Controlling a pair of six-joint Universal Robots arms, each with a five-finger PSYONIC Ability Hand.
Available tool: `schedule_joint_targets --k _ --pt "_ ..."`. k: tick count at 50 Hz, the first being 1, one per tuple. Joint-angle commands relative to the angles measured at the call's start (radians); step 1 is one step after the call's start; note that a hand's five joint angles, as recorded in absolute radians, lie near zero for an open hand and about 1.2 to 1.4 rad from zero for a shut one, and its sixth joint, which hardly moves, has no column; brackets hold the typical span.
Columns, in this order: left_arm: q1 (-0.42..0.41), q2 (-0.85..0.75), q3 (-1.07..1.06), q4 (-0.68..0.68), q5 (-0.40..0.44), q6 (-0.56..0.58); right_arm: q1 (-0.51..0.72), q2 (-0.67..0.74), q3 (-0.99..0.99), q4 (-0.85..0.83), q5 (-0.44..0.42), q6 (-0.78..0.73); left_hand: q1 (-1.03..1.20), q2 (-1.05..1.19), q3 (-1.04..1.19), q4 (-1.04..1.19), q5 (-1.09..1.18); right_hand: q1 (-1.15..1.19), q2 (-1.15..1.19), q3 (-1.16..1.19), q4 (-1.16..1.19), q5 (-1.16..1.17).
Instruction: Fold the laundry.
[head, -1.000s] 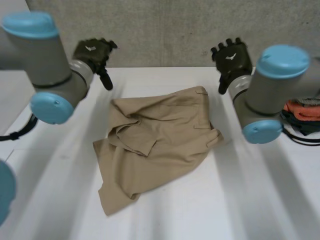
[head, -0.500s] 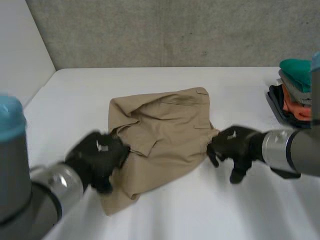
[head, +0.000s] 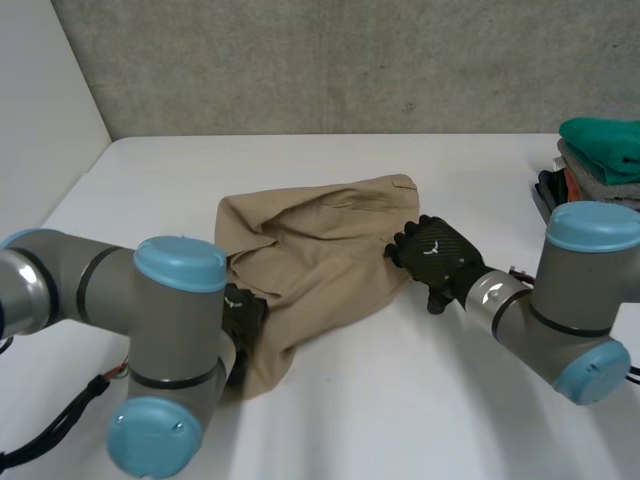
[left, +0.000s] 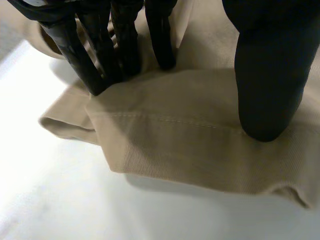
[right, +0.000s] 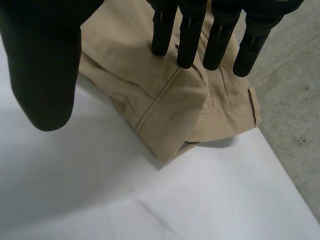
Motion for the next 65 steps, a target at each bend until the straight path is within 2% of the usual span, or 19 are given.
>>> schedule_joint_targets --k 1,5,9,13,16,17,20,21,24,28,32,35,39,45,50,57,61,62,65 --pt "-0.002 -0.047 0.076 0.051 -0.048 0.074 0.030 0.087 -0.096 -0.037 0.032 -0.011 0.130 0.114 0.120 0.111 0.108 0.072 0.058 0.071 0.088 0.095" --pt "0.001 -0.084 0.114 0.056 -0.043 0.097 0.043 0.141 -0.164 -0.037 0.047 -0.014 0.162 0.146 0.152 0.143 0.140 0.119 0.105 0.118 0.135 0.142" --pt "0.012 -0.113 0.157 0.060 -0.043 0.119 0.049 0.184 -0.220 -0.039 0.053 -0.019 0.338 0.322 0.328 0.319 0.316 0.204 0.190 0.204 0.220 0.228" --pt "0.032 -0.127 0.186 0.062 -0.042 0.131 0.050 0.230 -0.271 -0.042 0.052 -0.019 0.584 0.568 0.575 0.566 0.562 0.321 0.308 0.321 0.338 0.345" --pt "0.046 -0.121 0.202 0.068 -0.040 0.129 0.053 0.267 -0.312 -0.042 0.053 -0.021 0.837 0.821 0.827 0.818 0.815 0.418 0.405 0.418 0.434 0.442" --pt "0.050 -0.118 0.206 0.068 -0.036 0.128 0.055 0.279 -0.328 -0.040 0.053 -0.022 0.971 0.955 0.961 0.952 0.949 0.526 0.512 0.525 0.542 0.549" --pt "0.058 -0.098 0.209 0.067 -0.029 0.123 0.052 0.291 -0.348 -0.037 0.053 -0.021 0.972 0.956 0.963 0.953 0.950 0.758 0.745 0.758 0.775 0.782" --pt "0.061 -0.075 0.206 0.064 -0.022 0.117 0.049 0.290 -0.354 -0.033 0.053 -0.019 0.972 0.956 0.963 0.953 0.950 0.968 0.955 0.968 0.985 0.992" --pt "0.063 -0.026 0.202 0.050 -0.005 0.100 0.047 0.267 -0.352 -0.011 0.057 -0.018 0.972 0.956 0.963 0.953 0.950 1.006 0.992 1.005 1.022 1.029" --pt "0.083 0.098 0.202 -0.028 0.052 0.061 0.027 0.135 -0.319 0.079 0.070 0.025 0.972 0.956 0.963 0.953 0.950 1.006 0.992 1.005 1.022 1.029" --pt "0.116 0.270 0.234 -0.145 0.144 0.015 -0.023 -0.067 -0.339 0.258 0.066 0.130 0.972 0.956 0.963 0.953 0.950 1.006 0.992 1.005 1.022 1.029" --pt "0.145 0.437 0.332 -0.273 0.226 -0.028 -0.078 -0.222 -0.439 0.520 0.032 0.208 0.972 0.956 0.963 0.953 0.950 1.006 0.992 1.005 1.022 1.029" --pt "0.156 0.520 0.464 -0.436 0.273 -0.084 -0.121 -0.291 -0.571 0.734 -0.005 0.234 0.972 0.956 0.963 0.953 0.950 1.006 0.992 1.005 1.022 1.029" --pt "0.165 0.480 0.633 -0.689 0.296 -0.127 -0.132 -0.261 -0.749 1.014 -0.009 0.233 0.972 0.956 0.963 0.953 0.950 1.006 0.992 1.005 1.022 1.029" --pt "0.175 0.352 0.651 -0.740 0.297 -0.121 -0.125 -0.181 -0.782 1.133 0.001 0.210 0.972 0.956 0.963 0.953 0.950 1.006 0.992 1.005 1.022 1.029" --pt "0.181 0.137 0.717 -0.704 0.296 -0.122 -0.083 -0.076 -0.747 1.038 0.032 0.196 0.972 0.956 0.963 0.953 0.950 1.006 0.992 1.005 1.022 1.029" --pt "0.179 0.037 0.867 -0.618 0.305 -0.119 -0.042 -0.032 -0.785 0.819 0.121 0.219 0.972 0.956 0.963 0.953 0.950 1.006 0.992 1.005 1.022 1.029" --pt "0.182 0.025 0.945 -0.557 0.305 -0.125 -0.030 -0.032 -0.803 0.687 0.171 0.240 0.972 0.956 0.963 0.953 0.950 1.006 0.992 1.005 1.022 1.029" --pt "0.192 0.037 1.044 -0.440 0.296 -0.136 -0.017 -0.051 -0.816 0.488 0.217 0.269 0.972 0.956 0.963 0.953 0.950 1.006 0.992 1.005 1.022 1.029"
